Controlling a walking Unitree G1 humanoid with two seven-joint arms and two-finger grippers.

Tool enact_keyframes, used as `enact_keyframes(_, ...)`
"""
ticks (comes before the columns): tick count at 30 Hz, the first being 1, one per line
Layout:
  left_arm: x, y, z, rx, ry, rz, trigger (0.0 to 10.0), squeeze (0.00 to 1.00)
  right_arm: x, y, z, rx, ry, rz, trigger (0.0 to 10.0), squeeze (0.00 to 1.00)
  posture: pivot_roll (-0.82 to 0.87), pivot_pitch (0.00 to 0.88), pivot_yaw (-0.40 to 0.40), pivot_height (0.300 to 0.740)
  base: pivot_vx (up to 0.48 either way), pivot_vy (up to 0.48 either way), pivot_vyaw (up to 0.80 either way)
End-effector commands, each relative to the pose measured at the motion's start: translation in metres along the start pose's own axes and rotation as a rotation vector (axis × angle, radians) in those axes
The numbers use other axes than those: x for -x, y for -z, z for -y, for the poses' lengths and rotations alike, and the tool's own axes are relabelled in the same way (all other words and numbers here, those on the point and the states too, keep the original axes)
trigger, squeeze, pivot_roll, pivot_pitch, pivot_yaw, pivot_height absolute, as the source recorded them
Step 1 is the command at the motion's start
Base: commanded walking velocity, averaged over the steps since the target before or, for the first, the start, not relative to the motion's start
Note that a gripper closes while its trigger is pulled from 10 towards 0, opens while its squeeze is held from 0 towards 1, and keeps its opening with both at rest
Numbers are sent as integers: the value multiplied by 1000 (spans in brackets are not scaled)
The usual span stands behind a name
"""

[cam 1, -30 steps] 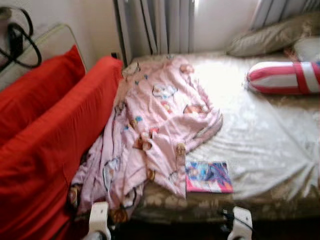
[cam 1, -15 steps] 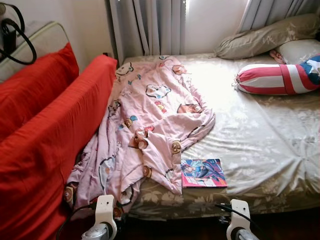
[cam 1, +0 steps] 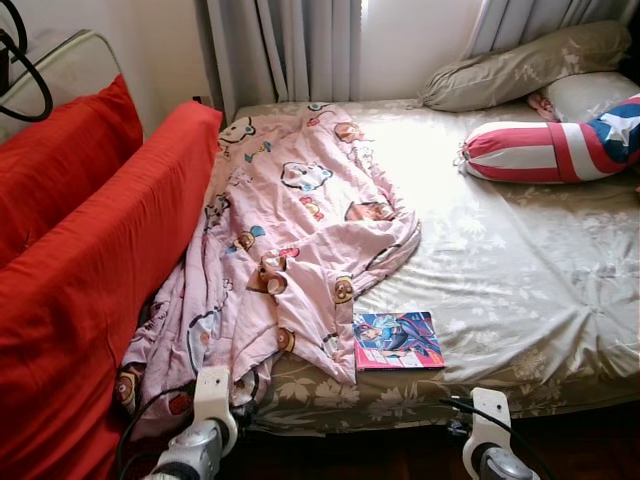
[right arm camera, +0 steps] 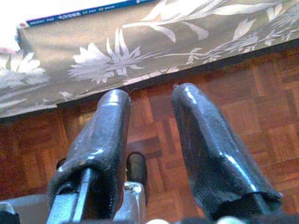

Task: Clean up the room

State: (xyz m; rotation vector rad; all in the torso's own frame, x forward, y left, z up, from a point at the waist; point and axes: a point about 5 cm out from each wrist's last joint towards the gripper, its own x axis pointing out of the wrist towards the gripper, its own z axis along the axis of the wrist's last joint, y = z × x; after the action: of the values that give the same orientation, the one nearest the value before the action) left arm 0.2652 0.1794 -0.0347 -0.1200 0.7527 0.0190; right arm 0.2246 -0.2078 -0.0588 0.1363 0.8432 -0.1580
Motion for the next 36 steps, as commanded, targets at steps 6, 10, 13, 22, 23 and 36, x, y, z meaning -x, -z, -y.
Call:
enact_keyframes(6, 2, 10, -5, 3, -13, -27, 10000, 0, 0, -1, 0, -7, -1, -7, 10000, 0, -42, 0, 10, 740, 0, 0, 0)
enact_keyframes(10, 2, 10, -5, -4, -12, -33, 10000, 0, -1, -2, -1, -24, -1, 1, 10000, 0, -41, 0, 13, 740, 0, 0, 0)
enact_keyframes(13, 2, 9, -5, -6, -8, -31, 10000, 0, -1, -3, -2, -32, -10, 13, 10000, 0, -36, 0, 12, 740, 0, 0, 0)
enact_keyframes(22, 4, 16, -7, 9, -12, -42, 10000, 0, 1, 2, 1, -22, -26, 9, 10000, 0, -24, 13, 8, 740, 0, 0, 0)
enact_keyframes(23, 4, 16, -7, 9, -12, -42, 10000, 0, 1, 2, 1, -22, -26, 9, 10000, 0, -24, 13, 8, 740, 0, 0, 0)
enact_keyframes(36, 9, 37, -13, 52, -48, -76, 10000, 0, 6, 22, 13, 65, -49, -56, 10000, 0, 53, 103, -48, 740, 0, 0, 0)
